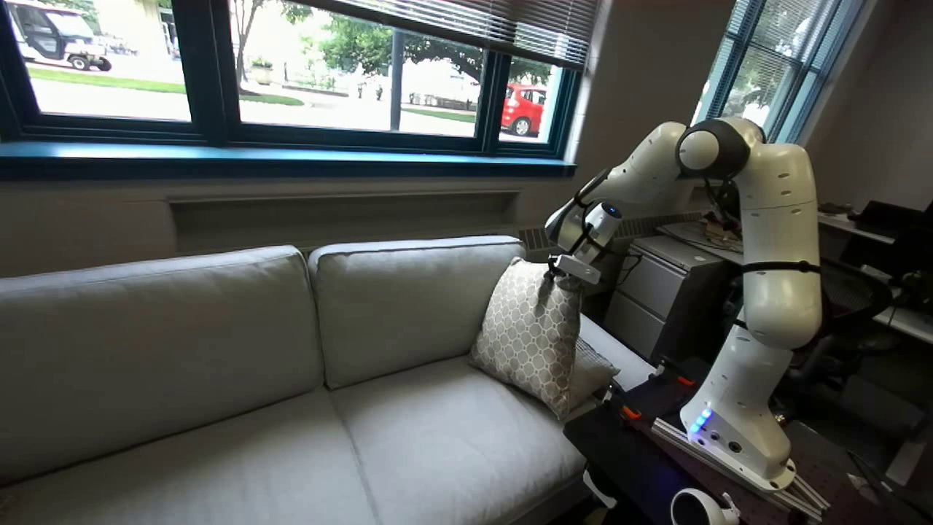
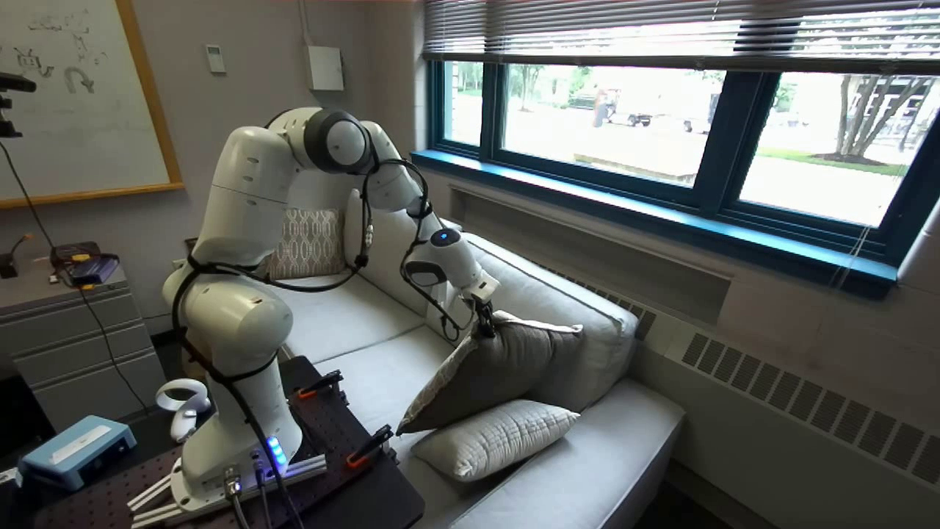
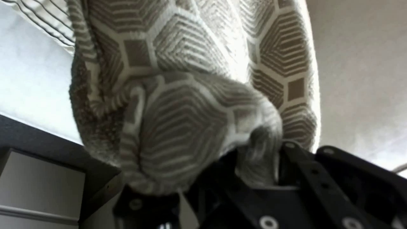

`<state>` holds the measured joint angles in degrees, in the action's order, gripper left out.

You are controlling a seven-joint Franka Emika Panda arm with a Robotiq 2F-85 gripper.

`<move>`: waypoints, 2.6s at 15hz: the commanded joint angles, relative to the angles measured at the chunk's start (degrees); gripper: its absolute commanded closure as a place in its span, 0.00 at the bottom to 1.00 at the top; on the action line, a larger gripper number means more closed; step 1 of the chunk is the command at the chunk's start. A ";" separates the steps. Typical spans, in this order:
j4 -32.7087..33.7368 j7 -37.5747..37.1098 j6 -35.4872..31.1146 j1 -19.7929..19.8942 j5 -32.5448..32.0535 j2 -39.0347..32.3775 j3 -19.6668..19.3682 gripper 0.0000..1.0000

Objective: Move the big pillow to the right side of the couch

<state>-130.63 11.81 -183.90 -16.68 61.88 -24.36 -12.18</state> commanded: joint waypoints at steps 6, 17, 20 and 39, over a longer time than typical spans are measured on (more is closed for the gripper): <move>-0.84 3.39 8.16 9.08 5.93 -2.80 8.36 0.97; -1.88 24.51 15.35 21.31 21.11 -8.00 14.27 0.97; -2.32 25.28 14.83 22.93 18.52 -9.30 12.37 0.97; -11.63 25.37 11.77 24.83 12.54 -1.23 5.40 0.12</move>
<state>-137.15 36.61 -169.67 9.38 73.63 -31.11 -6.71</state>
